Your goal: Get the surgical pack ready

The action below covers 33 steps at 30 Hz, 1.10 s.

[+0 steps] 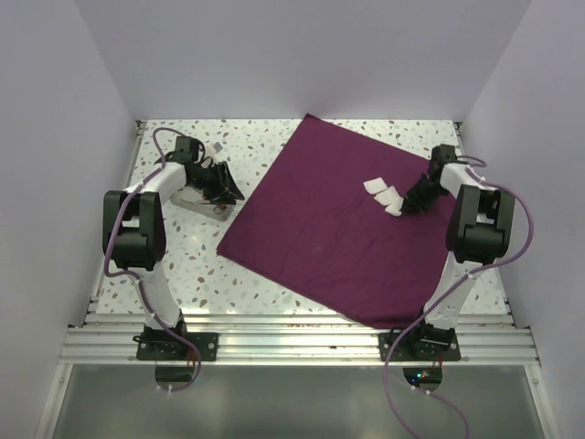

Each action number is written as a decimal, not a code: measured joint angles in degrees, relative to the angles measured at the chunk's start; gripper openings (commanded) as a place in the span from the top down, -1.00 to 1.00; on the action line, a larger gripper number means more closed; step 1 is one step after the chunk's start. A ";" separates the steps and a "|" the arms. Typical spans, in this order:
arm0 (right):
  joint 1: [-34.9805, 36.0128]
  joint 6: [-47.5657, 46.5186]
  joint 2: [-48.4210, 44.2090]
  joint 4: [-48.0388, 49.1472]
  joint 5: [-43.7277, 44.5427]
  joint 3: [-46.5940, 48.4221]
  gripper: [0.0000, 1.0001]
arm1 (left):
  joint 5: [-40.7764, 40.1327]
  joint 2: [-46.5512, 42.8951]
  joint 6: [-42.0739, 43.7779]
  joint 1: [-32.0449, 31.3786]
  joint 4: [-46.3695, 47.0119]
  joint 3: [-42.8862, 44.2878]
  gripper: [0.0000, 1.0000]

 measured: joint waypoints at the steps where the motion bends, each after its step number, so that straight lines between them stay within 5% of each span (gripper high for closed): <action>1: 0.04 -0.02 0.15 -0.13 -0.02 0.15 1.00 | 0.00 -0.07 0.00 0.00 0.00 -0.04 0.14; 23: 1.20 -0.42 -6.01 -5.29 -1.60 1.49 1.00 | 1.16 -0.70 -0.04 0.00 0.20 -0.20 0.06; 33: 5.84 -2.97 -6.69 -5.68 -7.87 3.48 1.00 | 11.63 -1.03 -6.23 -0.50 10.23 -5.35 -0.12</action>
